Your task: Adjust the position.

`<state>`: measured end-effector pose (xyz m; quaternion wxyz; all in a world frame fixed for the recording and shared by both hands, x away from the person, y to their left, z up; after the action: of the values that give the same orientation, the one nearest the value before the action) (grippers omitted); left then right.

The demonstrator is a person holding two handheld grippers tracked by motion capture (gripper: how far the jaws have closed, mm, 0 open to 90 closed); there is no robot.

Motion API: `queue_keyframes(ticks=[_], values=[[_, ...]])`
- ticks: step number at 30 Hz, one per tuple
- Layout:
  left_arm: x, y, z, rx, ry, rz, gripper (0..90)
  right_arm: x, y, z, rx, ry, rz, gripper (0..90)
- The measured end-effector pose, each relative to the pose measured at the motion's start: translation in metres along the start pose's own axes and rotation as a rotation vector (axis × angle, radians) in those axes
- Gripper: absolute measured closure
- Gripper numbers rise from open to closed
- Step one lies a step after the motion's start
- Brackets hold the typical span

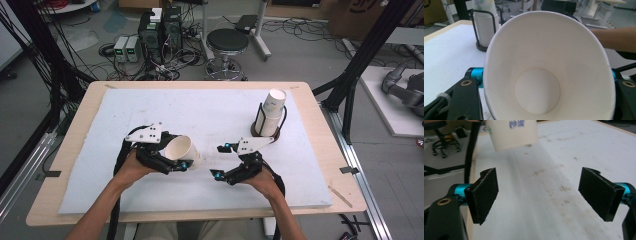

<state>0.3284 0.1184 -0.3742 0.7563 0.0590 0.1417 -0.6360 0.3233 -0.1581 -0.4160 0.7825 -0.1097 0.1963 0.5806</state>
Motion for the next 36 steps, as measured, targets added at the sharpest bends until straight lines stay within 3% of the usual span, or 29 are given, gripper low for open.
queue_keyframes(ticks=[4, 9, 14, 17, 22, 24, 28, 36], values=[[-0.001, 0.001, 0.001, 0.006, 0.057, 0.042, 30.7, -0.009, -0.003, -0.011, 0.042, 0.012, -0.073, 16.6], [-0.006, 0.002, 0.003, 0.004, 0.102, 0.082, 30.7, -0.02, -0.007, -0.028, 0.086, 0.032, -0.199, 16.6], [-0.012, 0.004, 0.003, -0.002, 0.16, 0.133, 30.7, -0.029, -0.014, -0.039, 0.129, 0.021, -0.248, 16.6], [-0.015, 0.006, 0.004, 0.001, 0.2, 0.167, 30.9, -0.033, -0.016, -0.044, 0.138, 0.024, -0.297, 16.6], [-0.02, 0.009, 0.004, -0.01, 0.226, 0.207, 30.9, -0.036, -0.021, -0.054, 0.18, 0.044, -0.404, 16.6], [-0.021, 0.01, 0.003, -0.01, 0.233, 0.217, 30.9, -0.038, -0.023, -0.057, 0.201, 0.04, -0.426, 16.6], [-0.021, 0.011, 0.002, -0.014, 0.245, 0.224, 31.0, -0.038, -0.024, -0.06, 0.199, 0.041, -0.454, 16.6], [-0.019, 0.011, 0.001, -0.011, 0.264, 0.229, 31.0, -0.037, -0.025, -0.065, 0.203, 0.019, -0.449, 16.6]])
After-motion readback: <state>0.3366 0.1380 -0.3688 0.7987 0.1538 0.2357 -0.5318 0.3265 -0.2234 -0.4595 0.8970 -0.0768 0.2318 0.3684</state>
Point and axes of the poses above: each handheld gripper's, and its own axes: x roughly forward along the jaws, z roughly out of its top, y roughly to its left, the point moved 2 cm from there along x, roughly forward along the jaws, and after that the axes turned 1 degree about -x, right-handed, at the moved point
